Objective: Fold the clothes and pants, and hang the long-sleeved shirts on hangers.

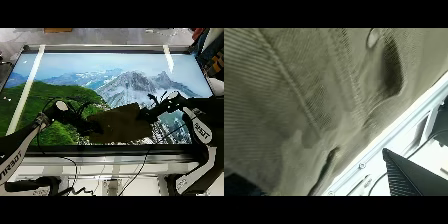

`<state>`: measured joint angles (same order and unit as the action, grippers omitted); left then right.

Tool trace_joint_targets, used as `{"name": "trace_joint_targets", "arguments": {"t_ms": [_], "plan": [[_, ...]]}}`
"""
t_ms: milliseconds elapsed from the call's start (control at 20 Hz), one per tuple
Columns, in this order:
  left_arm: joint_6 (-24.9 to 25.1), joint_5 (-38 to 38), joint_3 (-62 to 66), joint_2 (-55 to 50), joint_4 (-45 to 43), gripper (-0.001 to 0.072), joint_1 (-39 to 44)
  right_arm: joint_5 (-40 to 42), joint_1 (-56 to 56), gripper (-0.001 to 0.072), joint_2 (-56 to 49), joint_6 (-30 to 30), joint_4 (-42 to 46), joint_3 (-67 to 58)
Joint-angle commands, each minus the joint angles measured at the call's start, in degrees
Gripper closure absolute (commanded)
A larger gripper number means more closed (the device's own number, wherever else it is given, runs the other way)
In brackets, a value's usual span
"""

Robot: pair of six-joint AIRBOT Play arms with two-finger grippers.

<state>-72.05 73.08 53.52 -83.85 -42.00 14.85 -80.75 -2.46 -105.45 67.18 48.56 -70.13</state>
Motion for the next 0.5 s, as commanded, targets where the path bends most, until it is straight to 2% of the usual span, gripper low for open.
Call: {"name": "trace_joint_targets", "arguments": {"t_ms": [0,100,150,200,300,450], "plan": [[0.0,-0.6,0.0,0.0,0.0,0.0013,-0.1,1.5,2.7,0.0131,-1.3,-6.0,-2.1,0.0],[0.0,-0.9,0.0,0.0,0.0,0.0012,-0.1,4.0,4.1,0.0348,-1.3,-9.3,-5.2,-0.3],[0.1,-1.3,0.0,0.0,0.0,0.0013,-0.1,5.0,4.7,0.0516,-1.3,-10.3,-5.7,-1.1],[0.5,-1.7,0.0,0.0,0.0,0.0013,-0.1,5.4,5.0,0.0620,-1.3,-10.4,-5.7,-2.4],[2.2,-2.2,0.3,0.0,0.0,0.0012,-0.1,5.2,5.0,0.0671,-0.9,-10.3,-5.5,-6.2],[2.6,-2.2,1.4,0.1,0.0,0.0013,-1.6,8.2,4.5,0.0671,2.4,-9.1,-0.5,-12.9]]}}
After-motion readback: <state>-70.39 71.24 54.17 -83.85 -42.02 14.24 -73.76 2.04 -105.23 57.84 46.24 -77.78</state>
